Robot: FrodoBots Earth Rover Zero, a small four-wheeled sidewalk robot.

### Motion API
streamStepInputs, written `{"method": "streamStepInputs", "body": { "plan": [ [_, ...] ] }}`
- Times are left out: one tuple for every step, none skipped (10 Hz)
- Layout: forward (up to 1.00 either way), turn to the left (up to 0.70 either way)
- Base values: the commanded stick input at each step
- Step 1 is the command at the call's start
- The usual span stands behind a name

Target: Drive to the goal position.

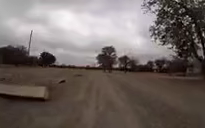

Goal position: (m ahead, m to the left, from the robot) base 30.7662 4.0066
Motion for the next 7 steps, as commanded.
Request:
{"method": "streamStepInputs", "body": {
  "plan": [
    [0.70, -0.01],
    [0.70, -0.01],
    [0.70, -0.01],
    [0.70, -0.01],
    [0.70, -0.21],
    [0.70, -0.28],
    [0.70, -0.11]
  ]
}}
